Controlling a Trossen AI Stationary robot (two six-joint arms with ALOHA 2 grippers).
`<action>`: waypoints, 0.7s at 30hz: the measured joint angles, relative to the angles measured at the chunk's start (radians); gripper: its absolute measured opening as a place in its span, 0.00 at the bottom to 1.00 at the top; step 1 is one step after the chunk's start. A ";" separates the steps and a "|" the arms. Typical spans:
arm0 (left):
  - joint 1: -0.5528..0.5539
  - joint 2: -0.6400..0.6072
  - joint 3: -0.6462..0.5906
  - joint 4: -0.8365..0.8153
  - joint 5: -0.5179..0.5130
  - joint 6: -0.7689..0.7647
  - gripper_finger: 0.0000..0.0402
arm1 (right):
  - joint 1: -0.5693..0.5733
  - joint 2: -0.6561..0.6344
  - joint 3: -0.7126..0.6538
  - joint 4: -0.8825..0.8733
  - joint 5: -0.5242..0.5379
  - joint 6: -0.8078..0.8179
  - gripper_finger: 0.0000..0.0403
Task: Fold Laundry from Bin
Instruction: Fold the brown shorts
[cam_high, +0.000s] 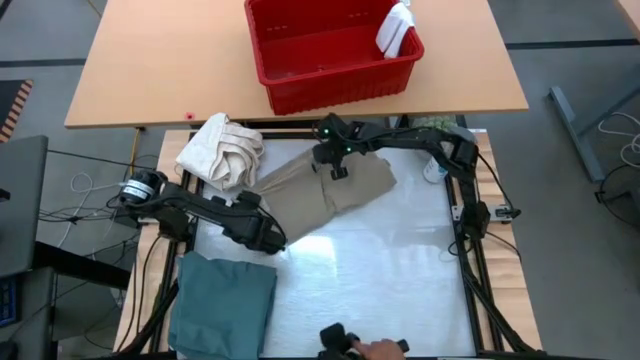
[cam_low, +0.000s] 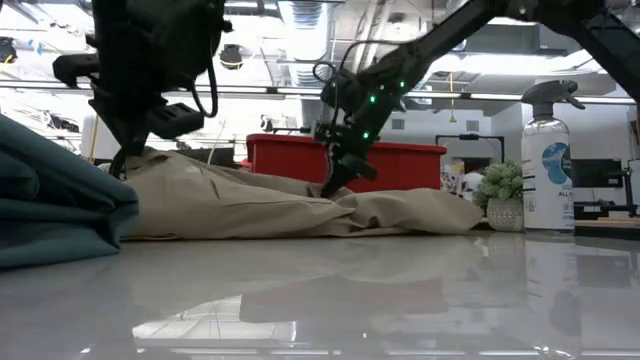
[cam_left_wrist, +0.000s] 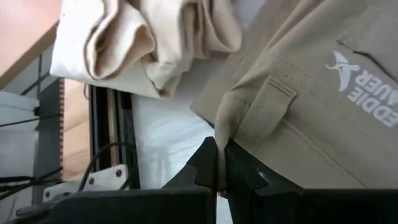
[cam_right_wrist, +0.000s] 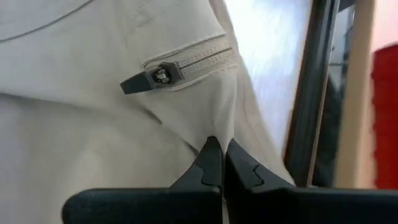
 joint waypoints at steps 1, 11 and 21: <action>0.013 0.000 -0.008 0.002 -0.002 0.000 0.00 | -0.014 0.009 0.000 0.009 -0.018 0.011 0.05; 0.135 0.000 -0.089 0.035 -0.011 0.034 0.06 | -0.129 0.044 -0.002 0.015 -0.060 0.160 0.33; 0.205 0.000 -0.137 0.134 0.011 0.272 0.22 | -0.176 -0.039 0.001 0.017 -0.071 0.208 0.54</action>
